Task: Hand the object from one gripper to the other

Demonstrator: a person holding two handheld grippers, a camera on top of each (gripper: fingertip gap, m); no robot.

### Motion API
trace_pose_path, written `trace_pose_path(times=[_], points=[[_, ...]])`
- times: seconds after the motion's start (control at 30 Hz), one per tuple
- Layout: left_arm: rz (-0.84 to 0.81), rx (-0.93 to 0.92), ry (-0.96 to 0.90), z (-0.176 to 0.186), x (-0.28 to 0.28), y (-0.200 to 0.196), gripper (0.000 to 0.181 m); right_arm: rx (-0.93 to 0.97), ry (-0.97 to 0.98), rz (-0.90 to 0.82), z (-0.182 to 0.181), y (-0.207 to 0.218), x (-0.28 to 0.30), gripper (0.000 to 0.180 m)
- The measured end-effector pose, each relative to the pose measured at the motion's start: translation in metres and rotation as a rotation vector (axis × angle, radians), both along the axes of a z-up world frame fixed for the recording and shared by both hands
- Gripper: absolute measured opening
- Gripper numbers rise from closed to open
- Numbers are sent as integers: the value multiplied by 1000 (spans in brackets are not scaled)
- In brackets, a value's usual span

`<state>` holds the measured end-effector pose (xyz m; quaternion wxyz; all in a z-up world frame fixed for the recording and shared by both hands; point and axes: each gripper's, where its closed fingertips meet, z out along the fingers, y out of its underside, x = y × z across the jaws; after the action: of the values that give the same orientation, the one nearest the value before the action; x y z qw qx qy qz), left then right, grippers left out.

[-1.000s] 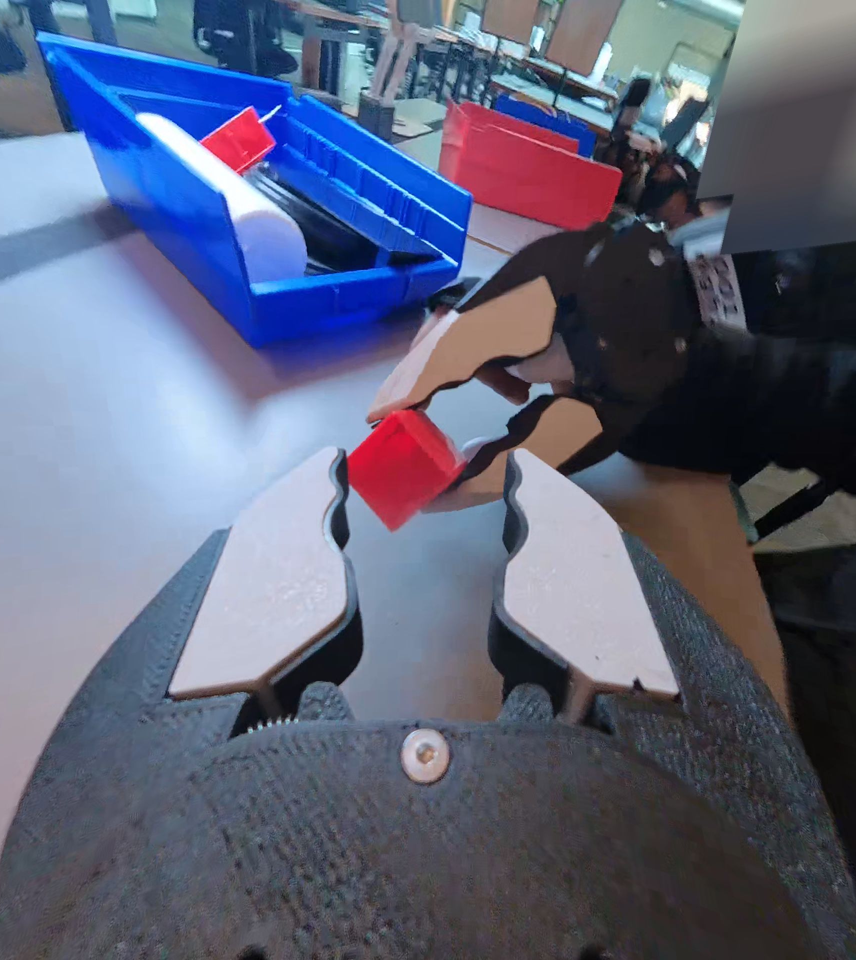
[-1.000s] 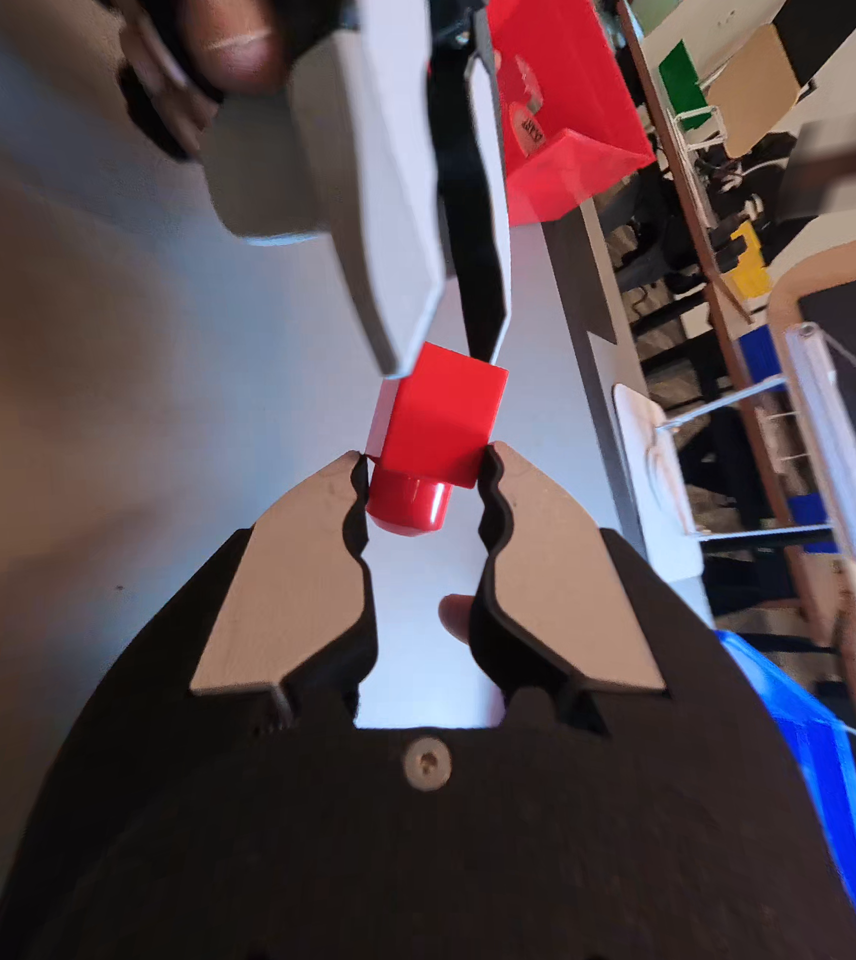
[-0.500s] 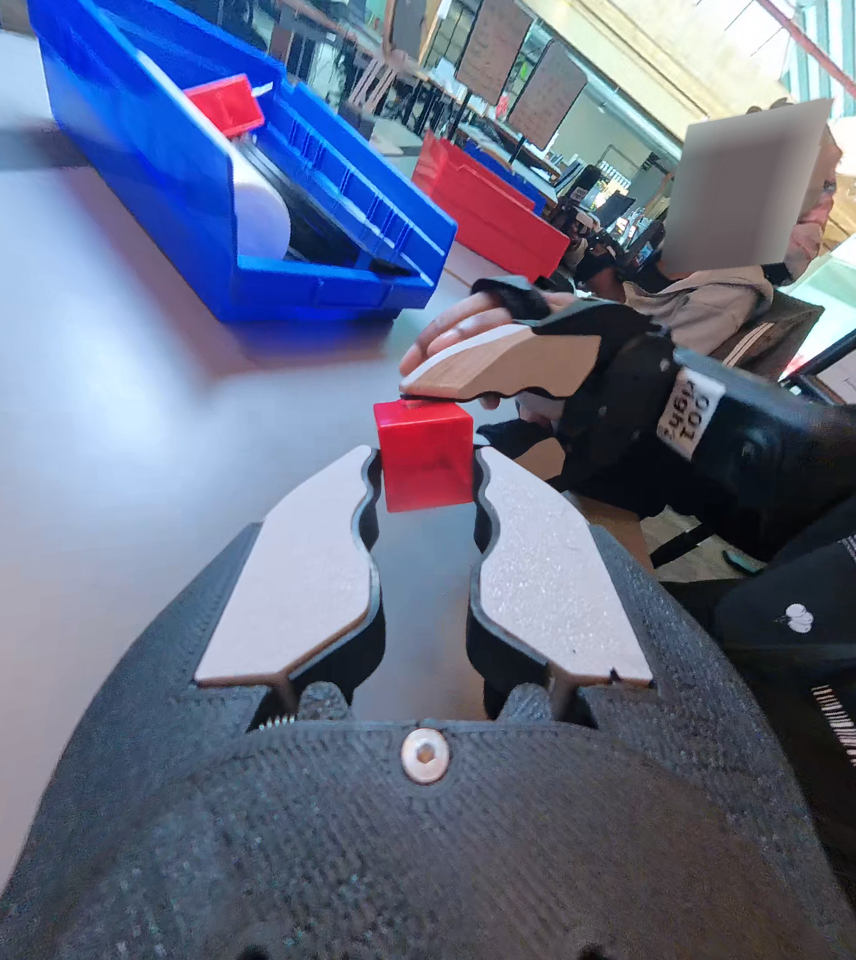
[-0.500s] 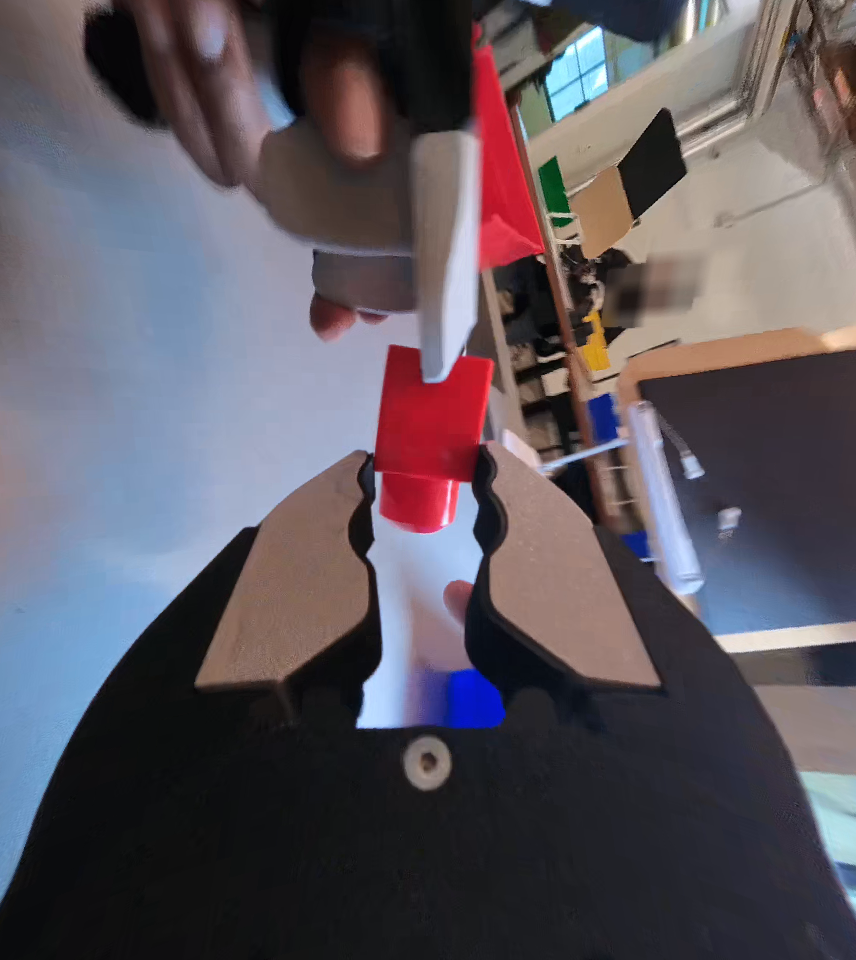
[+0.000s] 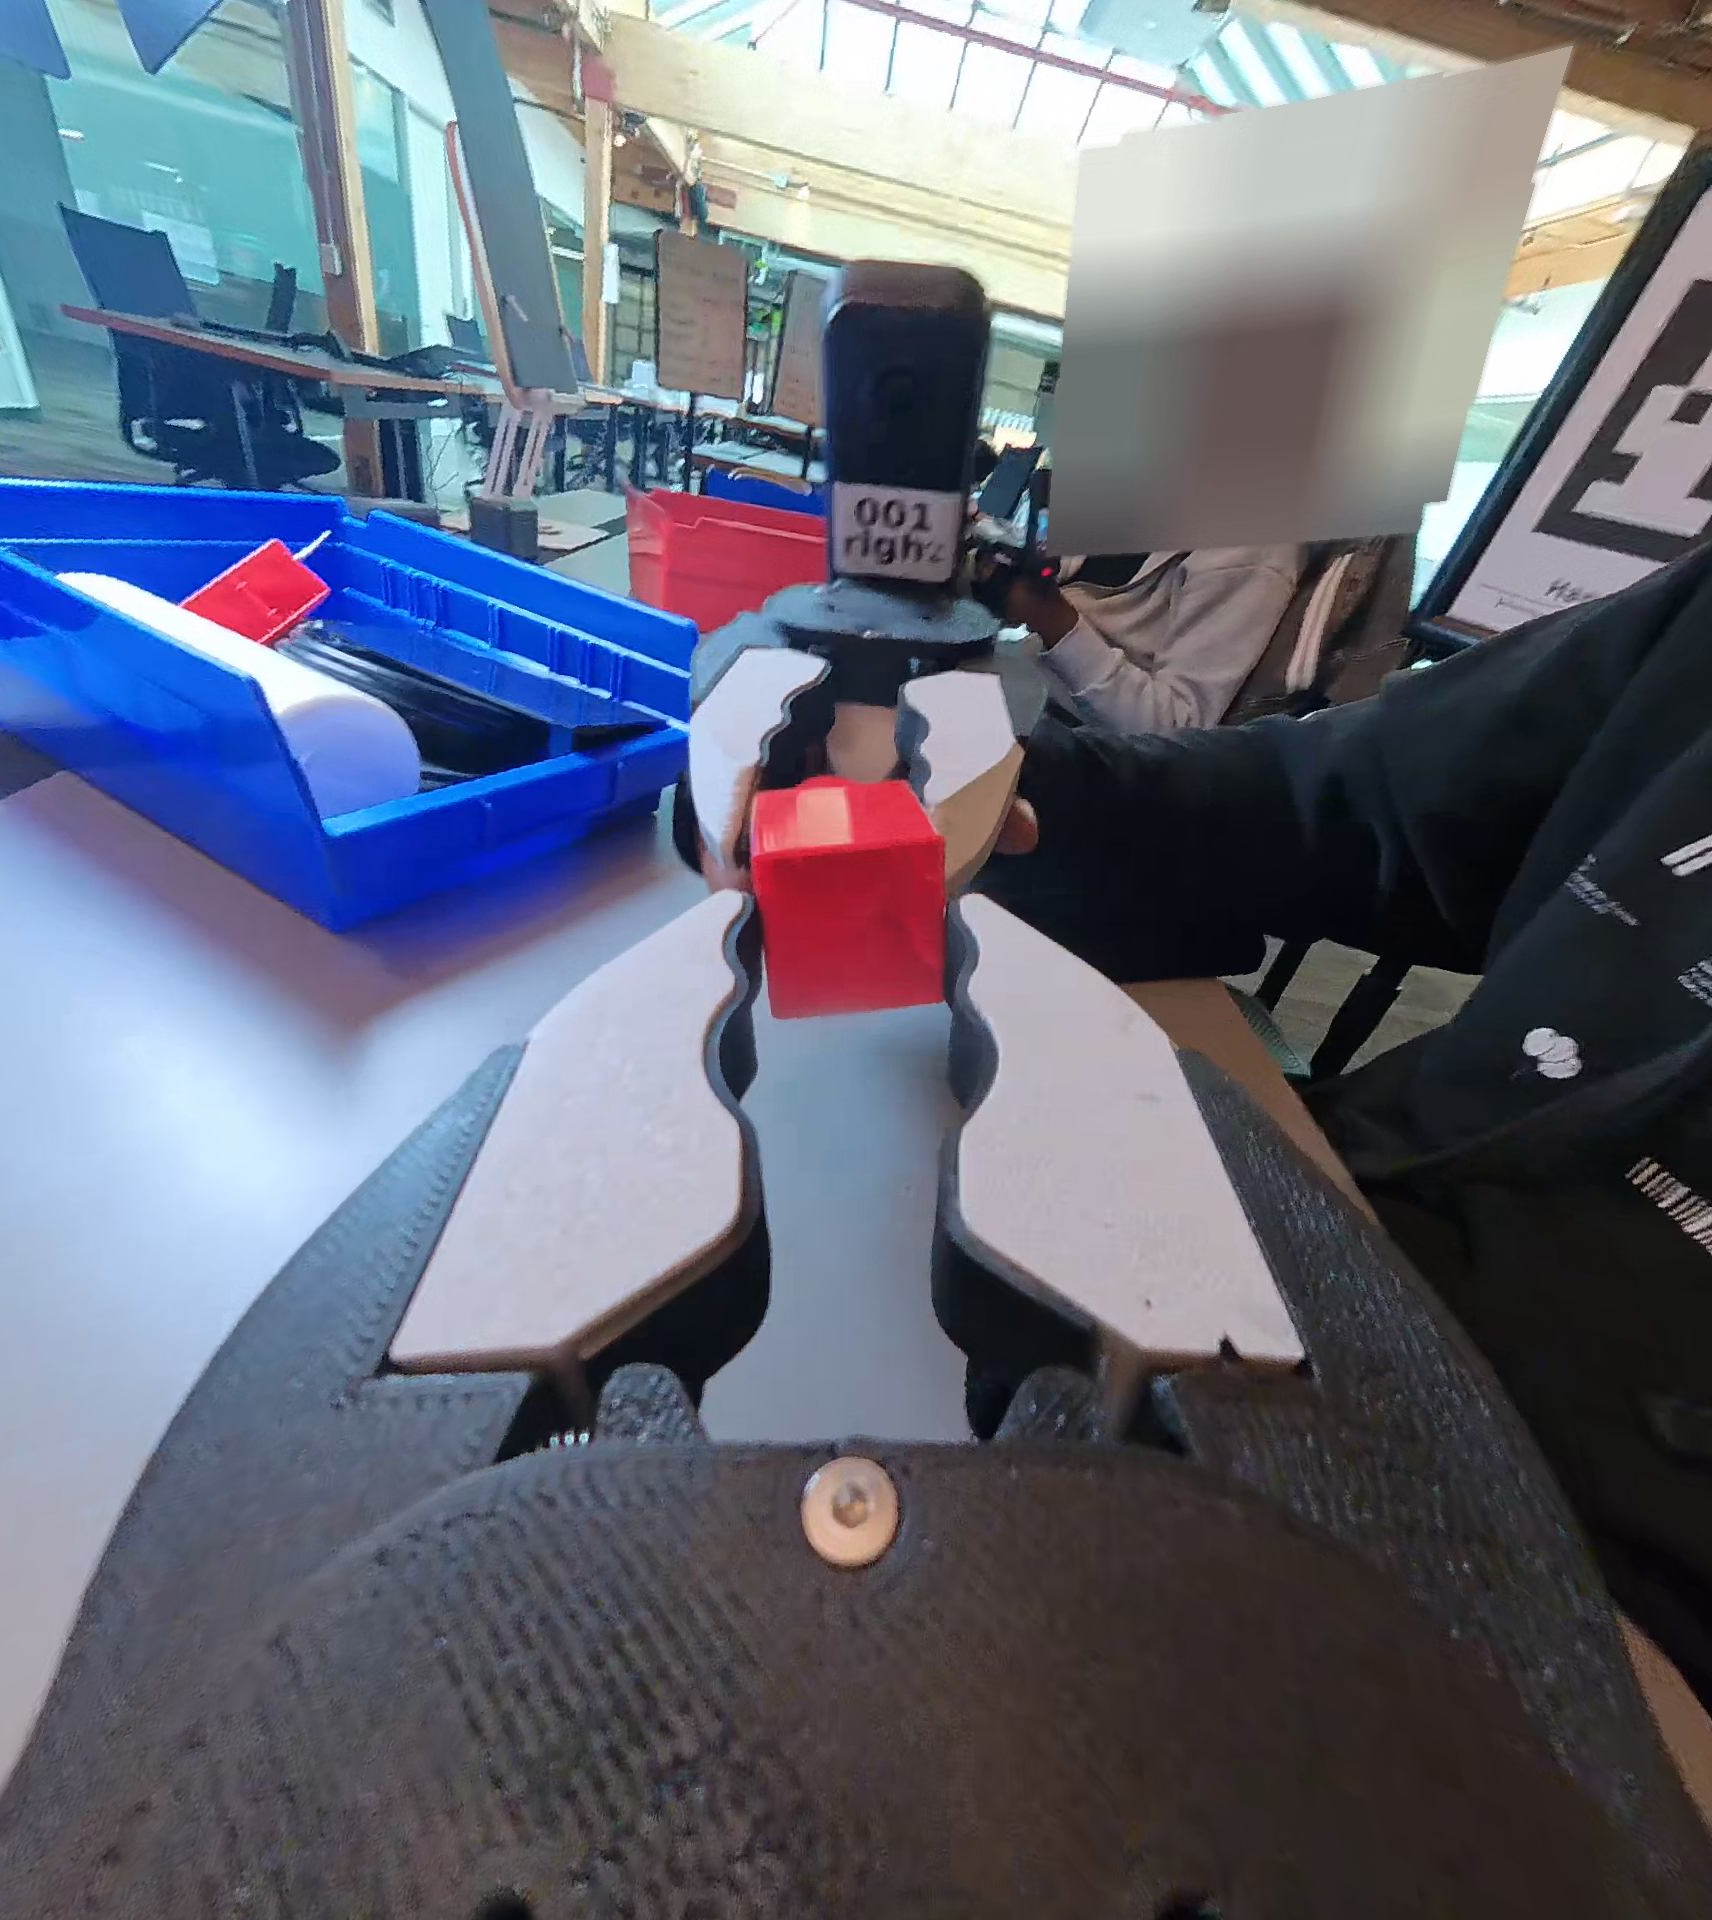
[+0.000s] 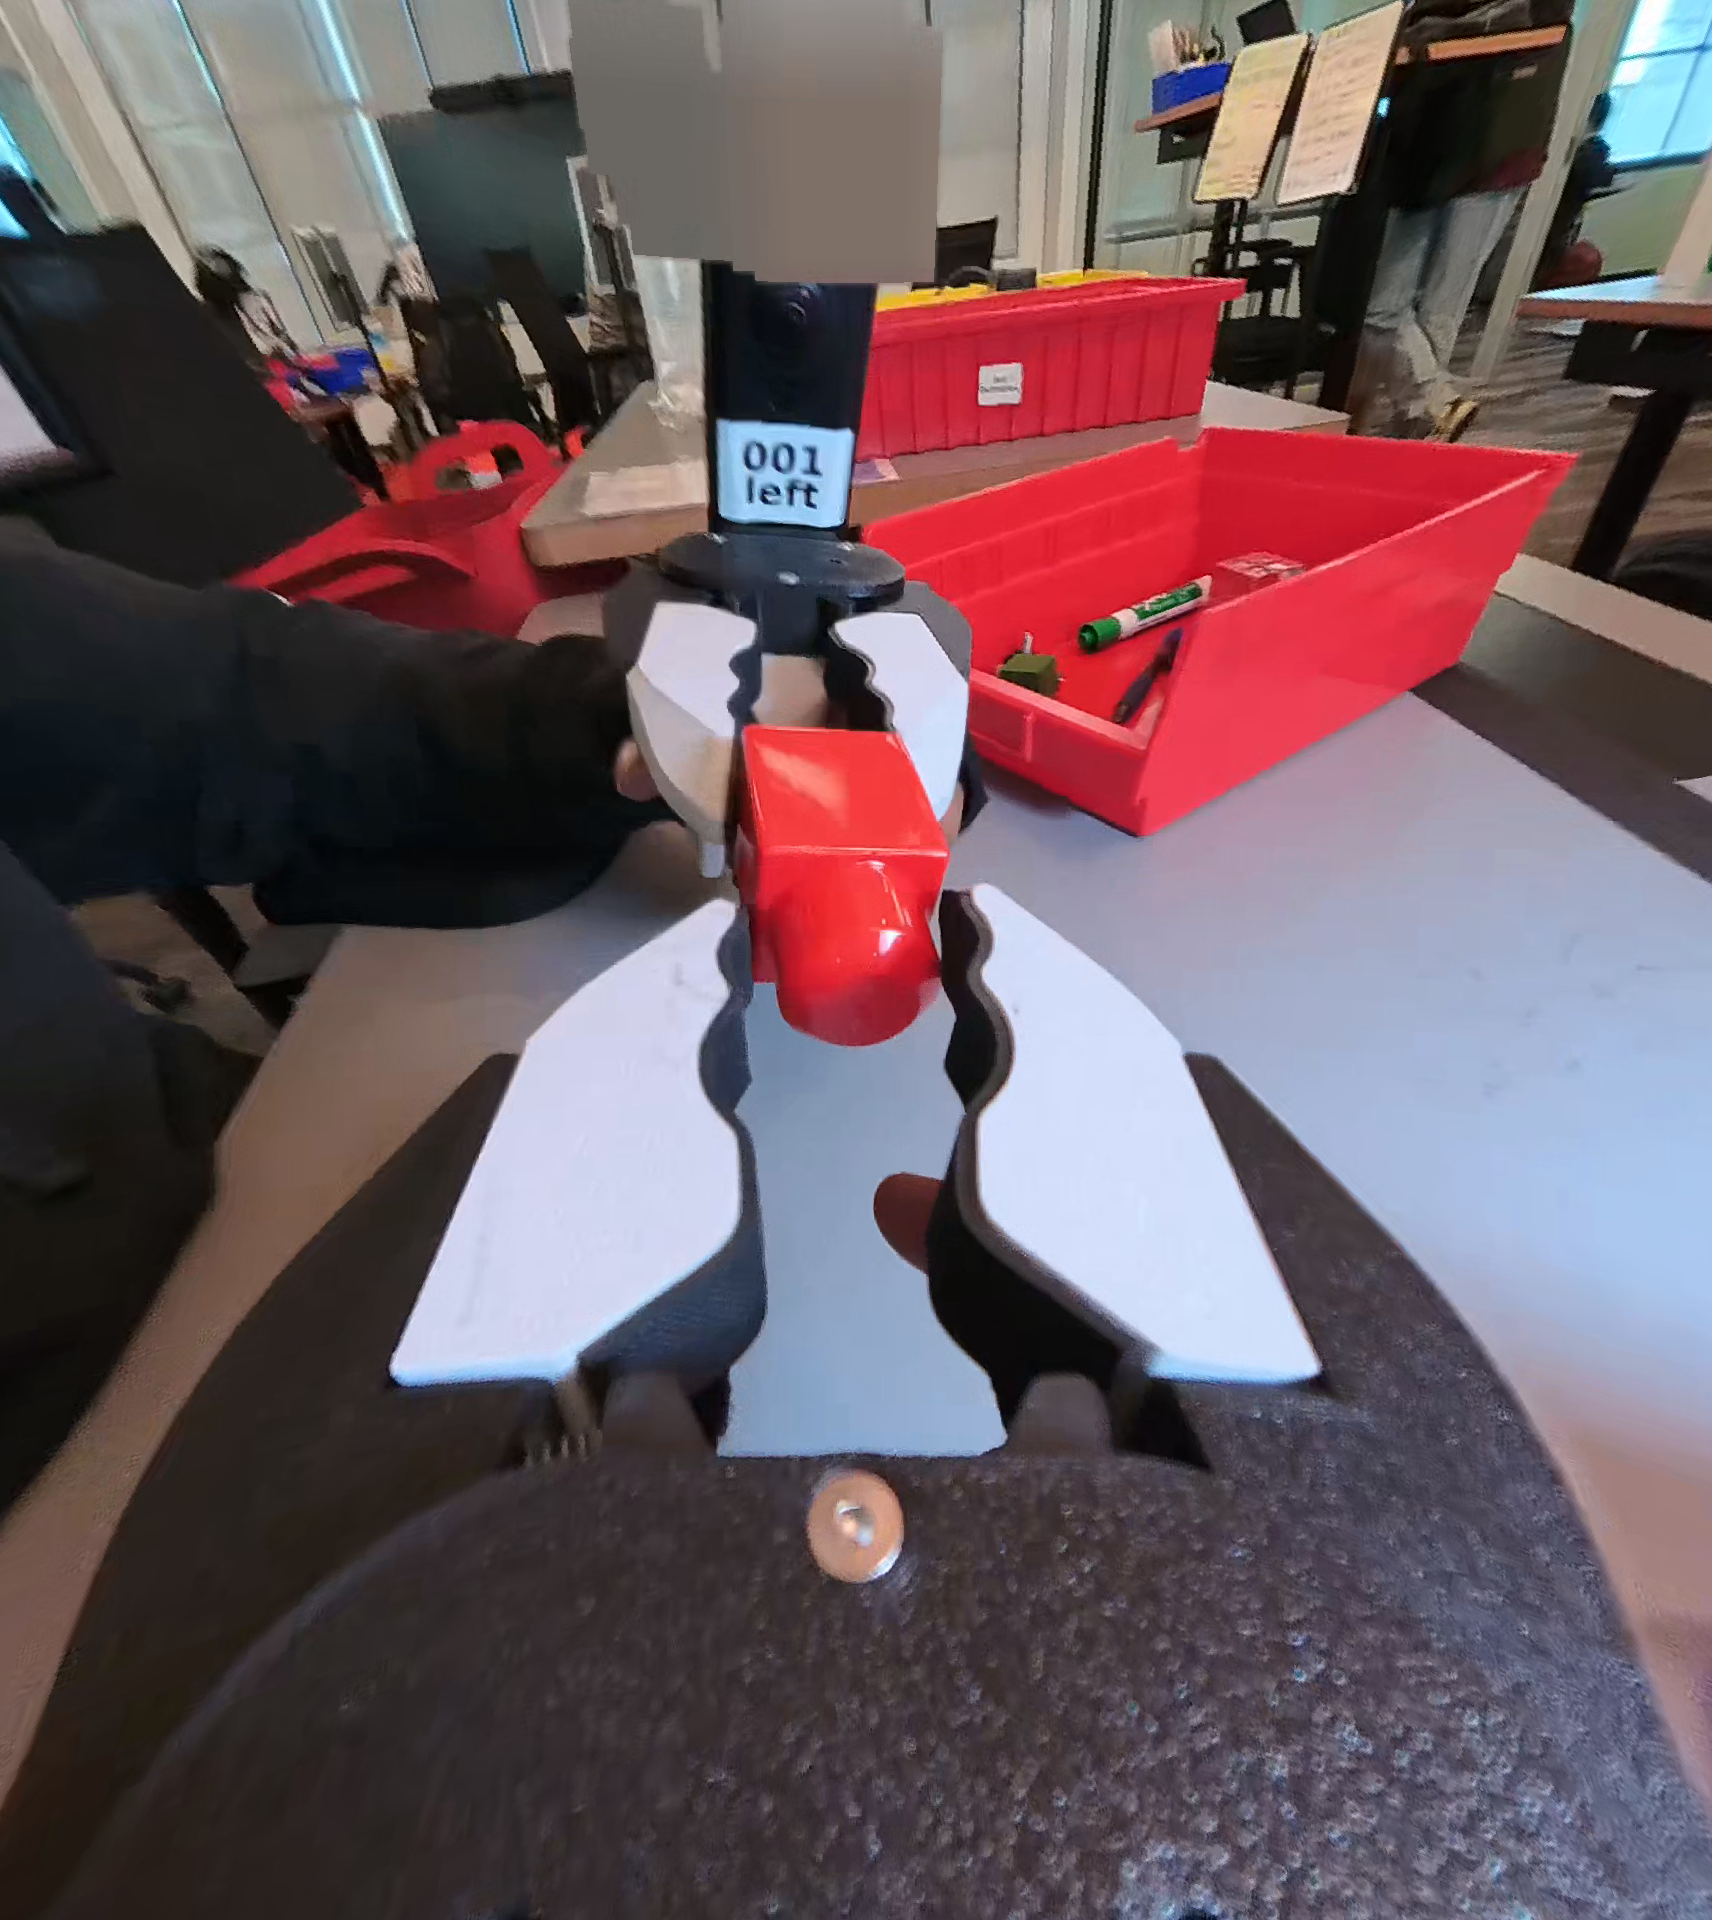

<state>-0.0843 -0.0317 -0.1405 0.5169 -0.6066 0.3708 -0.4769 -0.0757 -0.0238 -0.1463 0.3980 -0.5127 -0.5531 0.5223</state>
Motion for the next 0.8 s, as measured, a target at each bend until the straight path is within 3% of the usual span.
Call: trace_pose_path(times=[0.17,0.27,0.43,0.57,0.67,0.8], points=[[87,38,189,-23,-9,13,45,319,-208,-136,-28,19,4,33],[108,82,326,-43,-5,15,52,417,-283,-117,-44,12,-1,33],[107,186,469,-59,2,11,40,501,-281,-73,-47,0,-5,33],[194,305,468,-41,-1,18,39,352,-207,-119,-31,8,-4,33],[296,436,505,-31,-8,25,38,74,-175,-101,-22,12,-2,51],[390,619,566,-21,-10,28,38,-232,-105,-69,-14,13,-5,53]])
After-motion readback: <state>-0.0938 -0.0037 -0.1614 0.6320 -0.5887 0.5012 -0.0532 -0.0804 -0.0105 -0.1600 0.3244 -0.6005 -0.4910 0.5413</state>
